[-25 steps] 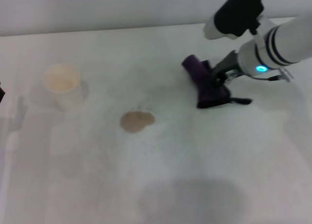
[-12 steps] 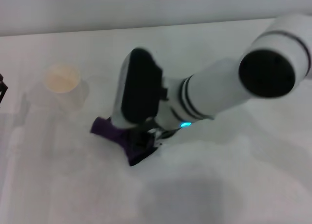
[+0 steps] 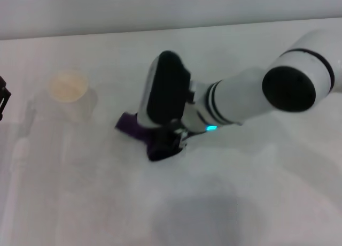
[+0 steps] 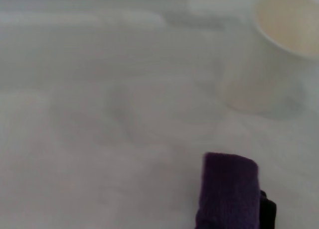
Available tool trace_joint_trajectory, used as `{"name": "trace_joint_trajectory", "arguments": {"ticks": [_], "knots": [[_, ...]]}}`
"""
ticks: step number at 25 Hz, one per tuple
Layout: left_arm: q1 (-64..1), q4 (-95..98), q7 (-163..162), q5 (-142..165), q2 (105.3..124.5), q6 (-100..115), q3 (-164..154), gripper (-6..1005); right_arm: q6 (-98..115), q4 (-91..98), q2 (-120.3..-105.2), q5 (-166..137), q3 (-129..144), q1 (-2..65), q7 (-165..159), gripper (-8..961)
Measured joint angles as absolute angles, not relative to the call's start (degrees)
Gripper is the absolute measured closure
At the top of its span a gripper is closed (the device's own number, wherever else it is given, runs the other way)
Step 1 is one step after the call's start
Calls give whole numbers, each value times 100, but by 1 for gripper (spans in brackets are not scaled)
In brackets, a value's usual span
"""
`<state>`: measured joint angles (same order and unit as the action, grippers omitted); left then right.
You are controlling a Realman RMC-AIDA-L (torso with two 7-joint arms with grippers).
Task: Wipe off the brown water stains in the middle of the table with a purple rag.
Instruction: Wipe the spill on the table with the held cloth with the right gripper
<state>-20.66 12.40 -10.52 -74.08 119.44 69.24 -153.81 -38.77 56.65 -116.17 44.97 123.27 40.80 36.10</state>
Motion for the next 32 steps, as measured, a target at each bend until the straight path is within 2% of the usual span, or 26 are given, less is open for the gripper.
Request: {"name": "trace_joint_trajectory", "arguments": {"ticks": [4,10,23,32], "knots": [[-2066,1222,-1209,-7410,11944,6901,-15381,112,-4009,5250,-11570,4332,11572,4138,3606,854],[-2051,1191,-1338,-7410,11938,6914,-15381,112,-4310,5281,-11583,3727,10743,3995,3597,855],[-2043,1190,-1337,-7409,11935,6902,-15381,112,-4571,6481,-11617,4502,12609,4165,3753,855],[-2064,1180,-1336,-7452,11927,6937,-15381,111,-4763,6009,-11567,3585,11335,3849,3279,851]]}}
